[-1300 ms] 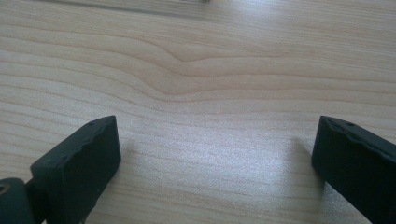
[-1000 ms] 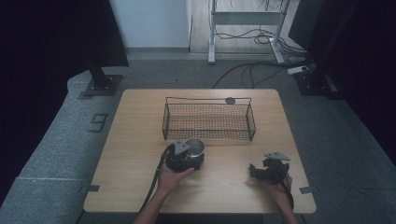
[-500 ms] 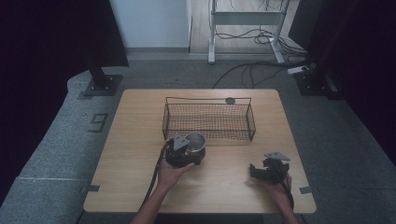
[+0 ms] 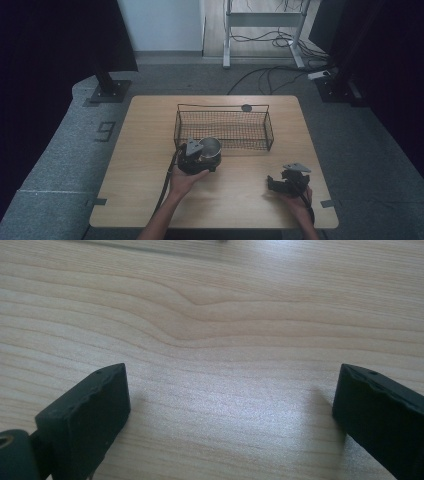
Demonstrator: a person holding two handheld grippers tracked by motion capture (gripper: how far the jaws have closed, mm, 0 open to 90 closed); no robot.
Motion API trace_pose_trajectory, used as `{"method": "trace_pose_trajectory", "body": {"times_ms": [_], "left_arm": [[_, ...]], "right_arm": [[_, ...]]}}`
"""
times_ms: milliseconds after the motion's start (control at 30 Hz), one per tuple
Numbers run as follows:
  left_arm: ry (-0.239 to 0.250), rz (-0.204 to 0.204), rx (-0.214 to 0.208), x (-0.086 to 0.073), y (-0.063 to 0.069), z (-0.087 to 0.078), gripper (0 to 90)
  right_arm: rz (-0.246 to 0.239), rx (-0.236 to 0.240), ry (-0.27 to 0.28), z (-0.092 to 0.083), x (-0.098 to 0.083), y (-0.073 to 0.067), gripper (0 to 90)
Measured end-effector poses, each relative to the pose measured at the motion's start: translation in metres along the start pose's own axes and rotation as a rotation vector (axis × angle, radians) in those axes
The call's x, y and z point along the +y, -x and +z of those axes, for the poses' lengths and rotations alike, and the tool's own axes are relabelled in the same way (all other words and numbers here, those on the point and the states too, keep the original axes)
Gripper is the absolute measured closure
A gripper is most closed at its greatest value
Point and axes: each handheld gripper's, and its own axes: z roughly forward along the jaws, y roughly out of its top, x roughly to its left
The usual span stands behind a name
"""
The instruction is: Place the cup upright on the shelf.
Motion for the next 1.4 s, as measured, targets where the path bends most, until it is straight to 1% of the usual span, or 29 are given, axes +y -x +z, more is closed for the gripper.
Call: {"method": "trace_pose_trajectory", "body": {"times_ms": [200, 333, 433, 533, 733, 900, 1100, 1333, 1400], "left_arm": [[0.005, -0.001, -0.005, 0.007, -0.002, 0.002, 19.0], [0.010, 0.013, -0.005, 0.012, -0.001, 0.001, 19.0], [0.019, 0.012, 0.001, 0.015, -0.001, 0.002, 19.1], [0.021, 0.008, -0.007, 0.017, -0.002, 0.002, 19.0], [0.025, 0.017, -0.006, 0.022, -0.004, 0.001, 19.0], [0.031, 0.011, -0.009, 0.027, -0.007, 0.000, 19.0], [0.028, 0.005, -0.024, 0.031, -0.009, 0.004, 19.0], [0.027, 0.004, -0.019, 0.036, -0.012, 0.004, 19.0], [0.031, -0.002, -0.019, 0.038, -0.014, 0.004, 19.0]], "right_arm": [[0.000, -0.001, -0.001, 0.000, 0.000, 0.000, 1.8], [0.001, -0.001, -0.001, 0.000, 0.000, 0.000, 1.8], [0.006, -0.003, 0.000, 0.000, 0.000, 0.000, 2.0], [0.011, -0.008, -0.001, 0.000, 0.000, 0.000, 2.0], [0.015, -0.013, -0.002, 0.000, 0.000, 0.000, 1.9], [0.016, -0.018, -0.001, -0.001, 0.000, 0.001, 1.9], [0.016, -0.019, 0.001, 0.000, 0.000, 0.001, 1.9], [0.017, -0.019, 0.000, -0.001, 0.000, 0.001, 1.9], [0.016, -0.019, 0.000, 0.000, 0.000, 0.001, 1.9]]}}
